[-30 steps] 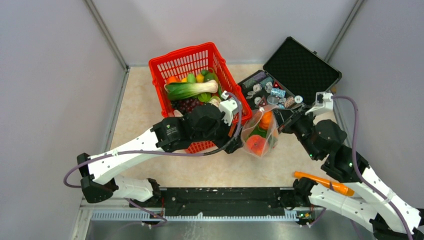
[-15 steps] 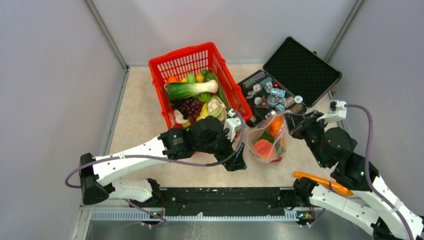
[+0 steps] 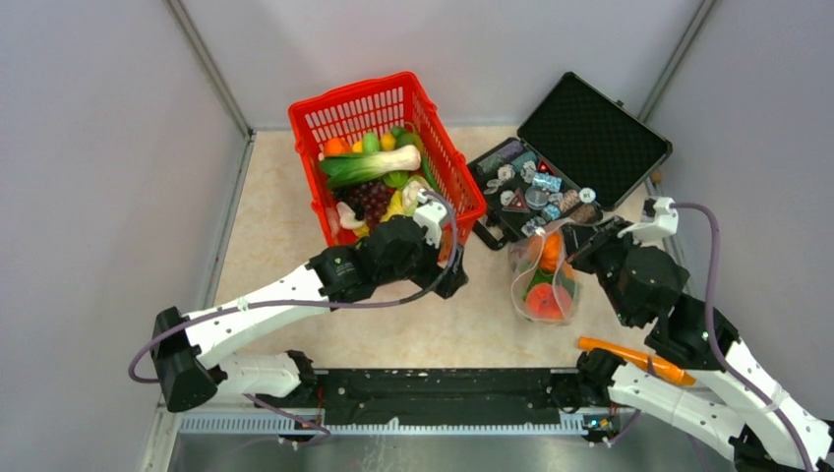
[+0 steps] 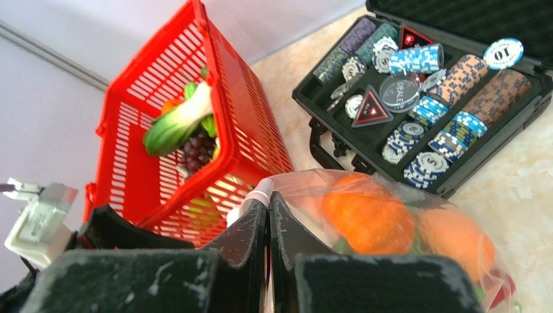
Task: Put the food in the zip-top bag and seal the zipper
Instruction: Move the bin to the center of the board, then zip the zipper food storage bag at the center of the board.
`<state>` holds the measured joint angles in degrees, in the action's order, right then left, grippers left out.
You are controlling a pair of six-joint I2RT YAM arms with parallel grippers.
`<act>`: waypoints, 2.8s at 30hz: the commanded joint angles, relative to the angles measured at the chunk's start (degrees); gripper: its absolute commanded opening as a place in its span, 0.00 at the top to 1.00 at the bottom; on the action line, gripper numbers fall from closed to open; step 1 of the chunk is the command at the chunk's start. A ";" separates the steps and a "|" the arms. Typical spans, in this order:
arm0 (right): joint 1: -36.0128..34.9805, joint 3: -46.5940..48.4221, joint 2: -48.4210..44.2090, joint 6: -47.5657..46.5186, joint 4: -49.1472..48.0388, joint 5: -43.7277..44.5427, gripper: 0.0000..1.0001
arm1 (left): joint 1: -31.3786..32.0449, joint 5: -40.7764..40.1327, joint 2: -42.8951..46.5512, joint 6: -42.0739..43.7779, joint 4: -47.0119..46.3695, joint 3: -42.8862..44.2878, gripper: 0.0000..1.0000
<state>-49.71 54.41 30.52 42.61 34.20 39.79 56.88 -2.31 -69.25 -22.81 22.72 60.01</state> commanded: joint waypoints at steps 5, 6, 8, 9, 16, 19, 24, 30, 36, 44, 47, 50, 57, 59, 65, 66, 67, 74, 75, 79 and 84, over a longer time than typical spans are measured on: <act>0.23 0.23 4.60 6.51 -4.96 3.02 1.00 | -13.29 -3.52 1.37 3.58 -1.84 -2.49 0.06; 0.23 -0.20 4.82 6.46 -5.87 2.89 1.00 | -13.33 0.53 1.86 4.77 -2.85 -2.37 0.07; 0.28 -0.84 5.23 6.31 -6.97 3.07 1.00 | -12.94 12.88 2.30 4.32 -5.47 -2.53 0.08; 0.19 -1.05 5.39 6.13 -7.39 3.10 1.00 | -12.30 17.10 2.28 2.84 -6.69 -2.90 0.10; 0.23 -2.27 6.09 5.62 -9.74 2.50 1.00 | -3.43 17.37 3.77 -1.04 -9.56 -0.66 0.08; 0.23 -2.29 6.78 5.75 -10.07 2.16 1.00 | -2.48 17.56 3.96 -4.51 -11.56 -0.06 0.07; 0.22 -2.39 7.18 5.55 -11.25 0.59 1.00 | -2.48 20.25 5.44 -13.02 -17.27 -1.56 0.06; 0.24 -2.95 7.49 5.52 -12.27 0.01 1.00 | -1.08 20.53 1.78 -15.10 -18.00 0.44 0.15; 0.23 -2.70 8.59 5.55 -12.98 -0.80 1.00 | 1.90 15.84 -2.23 -12.35 -13.50 4.43 0.19; 0.22 -2.48 8.94 5.17 -13.62 -1.10 1.00 | 4.15 9.08 -6.59 -7.39 -6.53 8.82 0.51; 0.28 -2.06 9.32 4.11 -13.74 -1.43 1.00 | 4.79 8.08 -6.80 -6.56 -6.07 8.92 0.58; 0.23 -1.33 10.40 3.40 -13.23 -1.79 1.00 | 4.97 8.37 -7.57 -5.65 -5.12 9.93 0.60; 0.19 -1.16 11.27 1.05 -14.54 -5.23 1.00 | 6.07 3.06 -9.18 -0.36 -0.53 13.11 0.87; 0.23 -1.31 11.02 -1.73 -15.66 -8.44 1.00 | 5.98 1.14 -8.87 1.41 -0.52 13.24 1.00; 0.26 0.98 9.85 -18.67 -15.30 -27.49 0.72 | 3.22 -0.93 -5.36 10.69 -1.07 12.14 1.00; 0.22 2.53 10.09 -21.61 -12.72 -30.67 0.60 | 2.23 0.88 -4.49 13.36 -1.45 11.57 1.00; 0.19 4.30 10.35 -24.70 -10.11 -34.04 0.50 | 1.04 3.06 -3.73 15.71 -1.74 10.88 1.00; 0.19 9.54 7.43 -34.62 -4.01 -35.11 0.36 | -7.22 19.83 0.37 26.85 -4.42 8.11 1.00; 0.23 9.83 6.88 -35.51 -4.05 -35.12 0.36 | -7.93 22.81 0.58 28.60 -4.81 7.89 1.00; 0.18 10.03 7.06 -39.37 -3.60 -34.67 0.37 | -9.61 30.61 -1.36 35.95 -0.79 10.25 1.00; 0.26 11.42 7.97 -45.53 0.06 -35.88 0.35 | -12.27 39.36 -5.93 46.14 10.25 17.95 1.00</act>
<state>-49.71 62.83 37.36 4.34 31.11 6.07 46.52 26.26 -72.69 12.34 27.29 71.29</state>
